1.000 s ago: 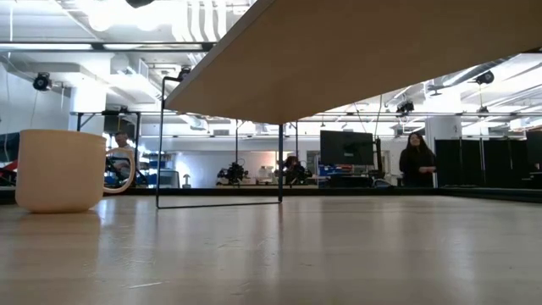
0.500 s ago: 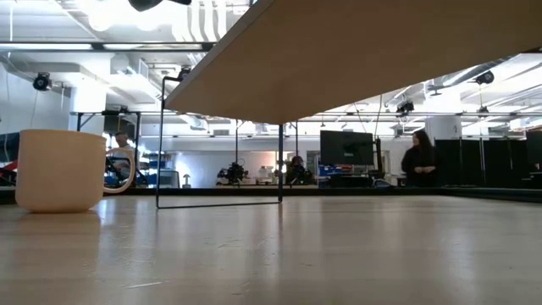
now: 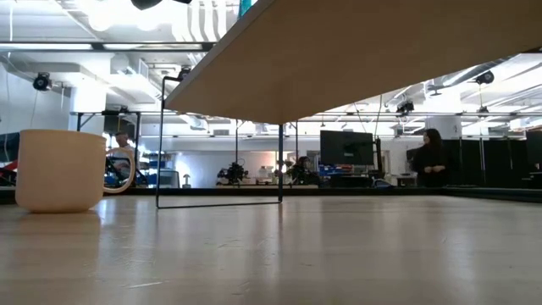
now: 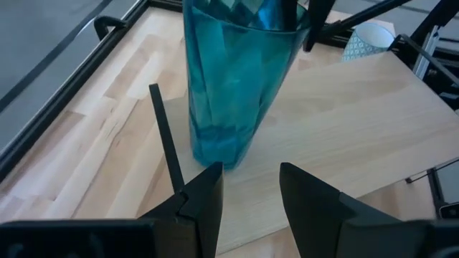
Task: Stack small to large cups/mugs on shelf
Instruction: Put the blue glass on the shelf, then put the white mug on the shelf
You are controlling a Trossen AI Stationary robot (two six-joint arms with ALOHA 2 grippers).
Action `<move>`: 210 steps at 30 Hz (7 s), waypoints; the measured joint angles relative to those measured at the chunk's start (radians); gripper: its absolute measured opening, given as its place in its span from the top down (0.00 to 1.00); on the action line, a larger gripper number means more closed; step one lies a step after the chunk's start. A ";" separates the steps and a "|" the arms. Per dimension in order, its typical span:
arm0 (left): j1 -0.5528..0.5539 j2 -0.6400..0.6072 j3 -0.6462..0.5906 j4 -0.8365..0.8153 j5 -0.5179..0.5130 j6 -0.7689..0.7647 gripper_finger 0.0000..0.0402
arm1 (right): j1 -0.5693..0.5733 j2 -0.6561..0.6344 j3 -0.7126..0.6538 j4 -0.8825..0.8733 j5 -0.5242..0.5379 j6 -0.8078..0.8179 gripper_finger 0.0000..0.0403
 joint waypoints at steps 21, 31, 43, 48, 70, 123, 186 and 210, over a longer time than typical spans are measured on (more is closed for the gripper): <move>0.001 -0.001 0.000 0.001 0.000 0.015 0.69 | 0.000 -0.039 0.077 0.004 0.008 0.005 0.88; 0.000 -0.002 0.006 -0.033 0.053 -0.121 0.69 | 0.015 -0.117 0.086 -0.035 0.008 0.194 0.88; -0.029 0.015 -0.001 -0.410 0.235 -0.431 0.69 | 0.138 -0.235 0.083 -0.267 0.057 0.422 0.88; -0.041 0.034 -0.005 -0.472 0.285 -0.520 0.69 | 0.196 -0.253 0.080 -0.265 0.140 0.543 0.88; -0.054 0.105 -0.002 -0.374 0.292 -0.362 0.69 | 0.336 -0.592 -0.567 -0.266 0.185 1.307 0.88; -0.052 0.088 -0.003 -0.326 0.209 -0.231 0.69 | 0.787 -0.694 -1.285 0.090 -0.127 1.692 0.88; -0.052 0.089 -0.004 -0.251 0.209 -0.231 0.69 | 0.787 -0.693 -1.366 0.173 -0.122 1.650 0.96; -0.052 0.089 -0.004 -0.168 0.209 -0.231 0.69 | 0.660 -0.732 -0.963 -0.270 0.198 1.393 0.97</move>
